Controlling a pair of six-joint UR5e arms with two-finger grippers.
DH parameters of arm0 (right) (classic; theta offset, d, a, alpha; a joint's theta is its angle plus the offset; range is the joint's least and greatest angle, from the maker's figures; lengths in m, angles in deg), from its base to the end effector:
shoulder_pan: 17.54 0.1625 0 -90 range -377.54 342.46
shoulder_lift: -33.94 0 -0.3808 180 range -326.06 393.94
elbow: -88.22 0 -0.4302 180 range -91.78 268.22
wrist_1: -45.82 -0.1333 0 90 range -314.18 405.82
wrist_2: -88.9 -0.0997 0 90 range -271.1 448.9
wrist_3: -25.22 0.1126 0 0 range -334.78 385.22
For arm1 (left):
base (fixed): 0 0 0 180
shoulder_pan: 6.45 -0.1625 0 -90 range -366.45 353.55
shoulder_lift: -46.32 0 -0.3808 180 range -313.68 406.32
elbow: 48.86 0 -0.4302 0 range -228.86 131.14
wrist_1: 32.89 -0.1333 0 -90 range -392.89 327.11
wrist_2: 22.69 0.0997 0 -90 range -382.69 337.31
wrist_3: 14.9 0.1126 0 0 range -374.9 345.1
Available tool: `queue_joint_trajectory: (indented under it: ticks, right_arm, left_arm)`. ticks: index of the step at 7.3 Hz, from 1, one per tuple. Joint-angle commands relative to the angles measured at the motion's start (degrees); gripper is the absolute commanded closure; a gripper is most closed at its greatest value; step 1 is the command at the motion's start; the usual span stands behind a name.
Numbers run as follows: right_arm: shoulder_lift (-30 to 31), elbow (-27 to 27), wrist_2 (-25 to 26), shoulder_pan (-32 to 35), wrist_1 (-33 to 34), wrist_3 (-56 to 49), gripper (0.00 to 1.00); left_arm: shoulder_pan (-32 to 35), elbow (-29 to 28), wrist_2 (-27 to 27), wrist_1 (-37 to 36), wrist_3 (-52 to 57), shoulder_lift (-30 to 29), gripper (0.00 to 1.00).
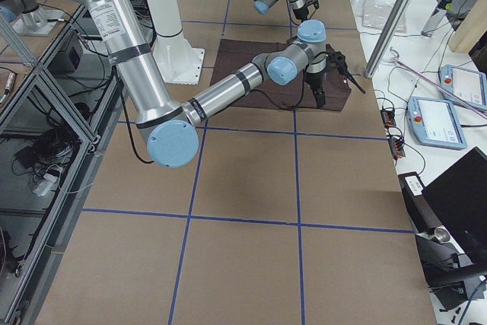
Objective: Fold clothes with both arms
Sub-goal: 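Fold the held sleeve inward across the shirt body with the left gripper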
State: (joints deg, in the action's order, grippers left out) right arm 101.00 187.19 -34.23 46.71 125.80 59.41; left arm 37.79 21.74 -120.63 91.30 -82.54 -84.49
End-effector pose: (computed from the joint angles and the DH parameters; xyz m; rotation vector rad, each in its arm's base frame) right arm -0.2181 -0.6173 0.2893 0.3396 -0.8318 -0.0742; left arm 0.4894 -0.6409 0.2744 0.4268 0.8828 -0.2837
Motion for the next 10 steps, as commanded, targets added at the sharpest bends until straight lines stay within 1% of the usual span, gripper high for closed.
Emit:
queue_joint_trajectory:
  ticks: [1,2,3,4,5,6,7,8,9,10]
  right_arm:
    - [0.00,0.09,0.00,0.00,0.00,0.34,0.00]
    - [0.00,0.09,0.00,0.00,0.00,0.34,0.00]
    - [-0.09,0.09,-0.09,-0.09,0.00,0.43,0.00]
    - [-0.18,0.09,0.00,-0.09,0.00,0.43,0.00]
    - [-0.26,0.09,0.00,-0.26,0.00,0.52,0.00]
    - [-0.44,0.26,0.00,-0.61,0.00,1.30,0.00]
    - [-0.53,1.83,0.09,-2.44,-0.09,6.62,0.00]
    - [0.08,5.67,3.31,-6.11,-0.09,14.07,0.00]
    - [0.96,9.97,9.95,-12.50,-0.09,23.19,0.00]
    - [1.92,14.02,15.15,-18.14,-0.09,30.24,0.00]
  left_arm:
    - [-2.83,0.32,0.11,-9.98,-6.09,-7.24,1.00]
    - [-3.54,0.15,0.20,-10.28,-6.54,-7.52,1.00]
    - [-3.72,0.15,0.29,-9.85,-5.50,-7.09,0.39]
    - [-3.90,0.15,0.46,-9.41,-2.96,-6.30,0.00]
    - [-3.90,0.50,0.46,-9.58,-1.63,-6.12,0.00]
    - [-3.81,2.59,0.12,-10.36,-0.49,-6.03,0.00]
    - [-3.72,7.13,0.03,-11.24,0.57,-3.60,0.00]
    - [-3.81,13.62,-0.06,-11.43,0.67,0.78,0.00]
    - [-4.07,20.64,-0.15,-11.43,0.67,5.00,0.00]
    - [-4.68,26.02,-3.37,-11.08,0.58,8.00,0.00]
